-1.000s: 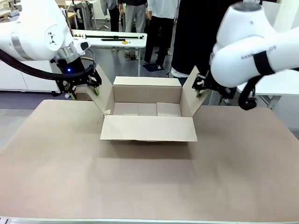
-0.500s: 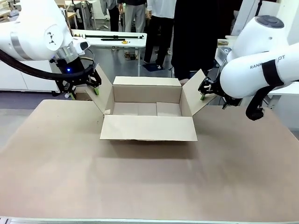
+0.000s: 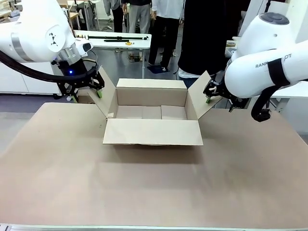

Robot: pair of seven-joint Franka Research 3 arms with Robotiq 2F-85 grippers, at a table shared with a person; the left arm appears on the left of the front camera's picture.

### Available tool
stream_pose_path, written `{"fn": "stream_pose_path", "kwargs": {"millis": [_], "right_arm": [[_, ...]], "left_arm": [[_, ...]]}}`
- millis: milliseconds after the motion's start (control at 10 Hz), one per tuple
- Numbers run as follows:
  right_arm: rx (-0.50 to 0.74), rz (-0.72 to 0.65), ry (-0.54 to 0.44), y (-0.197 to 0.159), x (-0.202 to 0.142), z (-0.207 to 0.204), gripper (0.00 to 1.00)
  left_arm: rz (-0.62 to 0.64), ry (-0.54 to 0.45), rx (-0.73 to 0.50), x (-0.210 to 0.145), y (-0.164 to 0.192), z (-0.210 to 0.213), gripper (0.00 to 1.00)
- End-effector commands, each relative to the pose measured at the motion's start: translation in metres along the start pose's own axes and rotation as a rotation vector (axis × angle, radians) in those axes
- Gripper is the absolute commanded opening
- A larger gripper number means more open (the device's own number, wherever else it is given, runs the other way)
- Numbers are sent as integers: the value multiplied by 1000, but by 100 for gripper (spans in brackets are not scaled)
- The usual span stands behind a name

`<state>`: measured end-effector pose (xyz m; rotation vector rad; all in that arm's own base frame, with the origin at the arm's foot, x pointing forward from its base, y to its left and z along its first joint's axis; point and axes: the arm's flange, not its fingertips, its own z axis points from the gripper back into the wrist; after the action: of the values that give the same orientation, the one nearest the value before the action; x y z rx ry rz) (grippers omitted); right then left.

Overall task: Pack the gift set into the box.
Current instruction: Place both hands on the side flaps of the Package Box and spread them outward, then lift both hands away from the flaps of the Package Box.

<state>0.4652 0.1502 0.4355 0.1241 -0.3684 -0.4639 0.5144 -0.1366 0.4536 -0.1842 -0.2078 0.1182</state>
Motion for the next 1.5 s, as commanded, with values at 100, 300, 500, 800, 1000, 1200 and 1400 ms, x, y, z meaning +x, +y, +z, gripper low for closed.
{"fn": "stream_pose_path", "kwargs": {"millis": [100,300,500,800,1000,1200,1400], "right_arm": [[-19,-7,-10,5,4,0,100],[-19,-7,-10,5,4,0,100],[-19,-7,-10,5,4,0,100],[-19,-7,-10,5,4,0,100],[-19,-7,-10,5,4,0,100],[-19,-7,-10,5,4,0,100],[-19,-7,-10,5,4,0,100]], "left_arm": [[10,-7,18,0,-1,1,100],[10,-7,18,0,-1,1,100],[10,-7,18,0,-1,1,100],[10,-7,18,0,-1,1,100],[10,-7,18,0,-1,1,100],[10,-7,18,0,-1,1,100],[10,-7,18,0,-1,1,100]]}}
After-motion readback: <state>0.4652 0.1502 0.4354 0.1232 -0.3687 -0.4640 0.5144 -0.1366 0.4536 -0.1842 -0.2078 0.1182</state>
